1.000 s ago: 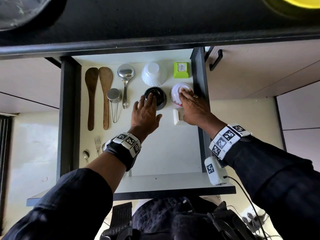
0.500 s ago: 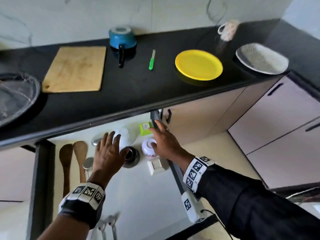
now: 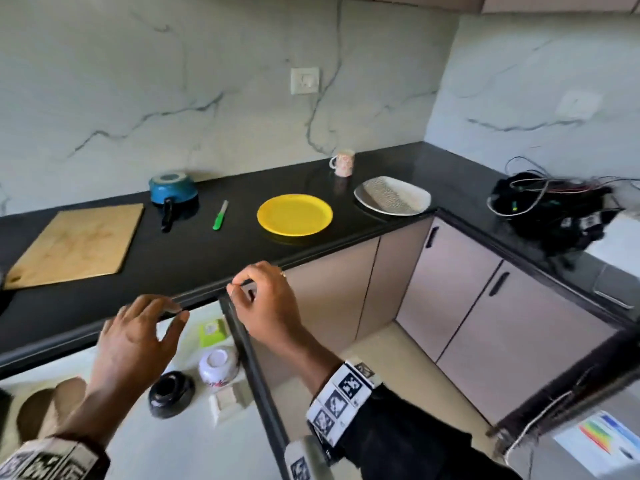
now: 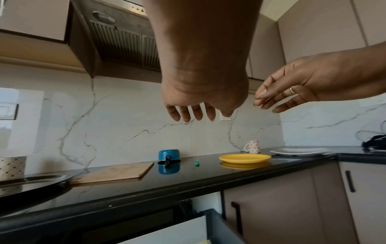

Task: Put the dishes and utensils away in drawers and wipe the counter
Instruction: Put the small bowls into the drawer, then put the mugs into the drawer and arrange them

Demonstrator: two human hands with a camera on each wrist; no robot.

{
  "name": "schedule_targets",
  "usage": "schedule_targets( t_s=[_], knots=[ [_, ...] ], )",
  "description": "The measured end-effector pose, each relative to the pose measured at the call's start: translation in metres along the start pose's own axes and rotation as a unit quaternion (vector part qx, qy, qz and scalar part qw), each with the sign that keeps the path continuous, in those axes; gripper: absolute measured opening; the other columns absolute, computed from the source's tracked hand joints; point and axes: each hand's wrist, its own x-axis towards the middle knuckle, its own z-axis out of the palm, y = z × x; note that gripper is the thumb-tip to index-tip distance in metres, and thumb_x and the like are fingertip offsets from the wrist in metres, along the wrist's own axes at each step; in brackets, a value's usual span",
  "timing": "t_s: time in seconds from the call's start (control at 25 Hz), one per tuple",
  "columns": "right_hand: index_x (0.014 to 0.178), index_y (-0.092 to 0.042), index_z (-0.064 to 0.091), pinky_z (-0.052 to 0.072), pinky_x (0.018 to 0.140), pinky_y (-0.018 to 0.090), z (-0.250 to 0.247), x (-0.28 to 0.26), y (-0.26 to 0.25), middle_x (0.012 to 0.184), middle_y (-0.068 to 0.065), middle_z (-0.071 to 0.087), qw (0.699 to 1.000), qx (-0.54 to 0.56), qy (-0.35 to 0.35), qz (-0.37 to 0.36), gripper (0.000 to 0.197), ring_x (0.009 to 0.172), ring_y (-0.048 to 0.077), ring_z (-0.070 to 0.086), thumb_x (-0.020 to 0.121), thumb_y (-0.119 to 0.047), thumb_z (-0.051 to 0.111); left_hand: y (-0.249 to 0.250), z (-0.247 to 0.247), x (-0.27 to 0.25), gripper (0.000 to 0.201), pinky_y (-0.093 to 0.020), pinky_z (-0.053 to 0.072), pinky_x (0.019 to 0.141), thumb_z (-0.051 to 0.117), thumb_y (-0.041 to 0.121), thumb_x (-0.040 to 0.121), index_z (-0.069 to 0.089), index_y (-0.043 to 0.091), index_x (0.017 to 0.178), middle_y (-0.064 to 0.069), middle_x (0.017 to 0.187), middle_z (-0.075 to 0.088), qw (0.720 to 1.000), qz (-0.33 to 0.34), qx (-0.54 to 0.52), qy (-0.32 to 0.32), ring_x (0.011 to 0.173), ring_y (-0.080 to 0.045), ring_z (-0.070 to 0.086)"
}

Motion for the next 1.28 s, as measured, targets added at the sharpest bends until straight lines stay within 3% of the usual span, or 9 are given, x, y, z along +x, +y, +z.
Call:
schedule_targets(
  t_s=[0.12, 0.28, 0.52, 0.72, 0.84, 0.96, 1.16, 1.28],
  knots=[
    [0.082, -0.017, 0.062, 0.051, 0.072, 0.039, -0.032, -0.020, 0.018, 0.085, -0.001, 0.064, 1.000, -0.019, 0.012, 0.022, 0.008, 0.084, 0.019, 0.057, 0.085, -0.023, 0.065, 0.036, 0.003, -0.008, 0.020, -0.039, 0.046, 0.067, 0.056, 0.041, 0.086, 0.069, 0.026, 0.081, 0.003, 0.090, 0.067, 0.999, 0.040, -0.025, -0.012, 0.081, -0.032, 0.063],
    [0.082, -0.017, 0.064, 0.053, 0.068, 0.040, -0.057, -0.025, 0.042, 0.085, -0.004, 0.066, 0.998, -0.054, -0.005, 0.029, 0.006, 0.082, 0.015, 0.058, 0.083, -0.020, 0.068, 0.055, 0.011, -0.005, 0.023, -0.034, 0.048, 0.067, 0.053, 0.043, 0.085, 0.067, 0.026, 0.079, 0.007, 0.085, 0.068, 0.996, 0.061, -0.054, -0.044, 0.081, -0.026, 0.063],
    [0.081, -0.019, 0.065, 0.055, 0.066, 0.038, -0.079, 0.024, 0.091, 0.082, -0.008, 0.068, 0.992, -0.115, -0.043, 0.030, 0.005, 0.079, 0.010, 0.061, 0.084, -0.021, 0.068, 0.059, 0.029, 0.028, 0.012, -0.029, 0.041, 0.075, 0.064, 0.034, 0.091, 0.069, 0.025, 0.086, 0.010, 0.091, 0.068, 0.985, 0.106, -0.061, -0.120, 0.086, -0.017, 0.061],
    [0.075, -0.019, 0.066, 0.054, 0.062, 0.034, -0.098, 0.091, 0.153, 0.076, -0.008, 0.068, 0.980, -0.167, -0.065, 0.080, 0.009, 0.074, 0.012, 0.062, 0.082, -0.023, 0.071, 0.072, 0.063, 0.066, 0.014, -0.033, 0.041, 0.085, 0.060, 0.038, 0.091, 0.067, 0.030, 0.099, 0.010, 0.103, 0.064, 0.985, 0.076, -0.013, -0.157, 0.101, -0.017, 0.059],
    [0.075, -0.015, 0.067, 0.047, 0.060, 0.026, -0.105, 0.136, 0.218, 0.076, -0.006, 0.068, 0.966, -0.192, -0.083, 0.153, 0.012, 0.075, 0.016, 0.065, 0.082, -0.023, 0.072, 0.082, 0.100, 0.103, 0.029, -0.037, 0.040, 0.095, 0.055, 0.046, 0.092, 0.061, 0.029, 0.115, 0.006, 0.118, 0.060, 0.982, -0.024, 0.069, -0.177, 0.115, -0.021, 0.052],
    [0.075, -0.017, 0.067, 0.051, 0.066, 0.029, -0.104, 0.181, 0.299, 0.075, -0.006, 0.068, 0.952, -0.177, -0.091, 0.233, 0.011, 0.078, 0.019, 0.067, 0.081, -0.023, 0.073, 0.108, 0.155, 0.146, 0.042, -0.038, 0.038, 0.100, 0.053, 0.050, 0.092, 0.052, 0.027, 0.128, 0.003, 0.129, 0.052, 0.975, -0.059, 0.080, -0.200, 0.122, -0.022, 0.046],
    [0.078, -0.016, 0.067, 0.052, 0.066, 0.030, -0.104, 0.283, 0.424, 0.077, -0.008, 0.066, 0.958, -0.159, -0.129, 0.202, 0.007, 0.074, 0.014, 0.063, 0.083, -0.020, 0.071, 0.181, 0.273, 0.240, 0.055, -0.041, 0.034, 0.106, 0.055, 0.050, 0.091, 0.042, 0.026, 0.139, -0.001, 0.144, 0.039, 0.973, -0.063, 0.058, -0.212, 0.133, -0.025, 0.036],
    [0.075, -0.020, 0.064, 0.049, 0.067, 0.028, -0.121, 0.337, 0.465, 0.086, -0.003, 0.066, 0.956, -0.186, -0.142, 0.176, 0.010, 0.079, 0.017, 0.063, 0.082, -0.020, 0.071, 0.227, 0.317, 0.287, 0.062, -0.043, 0.021, 0.116, 0.050, 0.054, 0.093, 0.031, 0.030, 0.147, -0.003, 0.158, 0.021, 0.964, -0.029, 0.063, -0.257, 0.146, -0.026, 0.016]
  ],
)
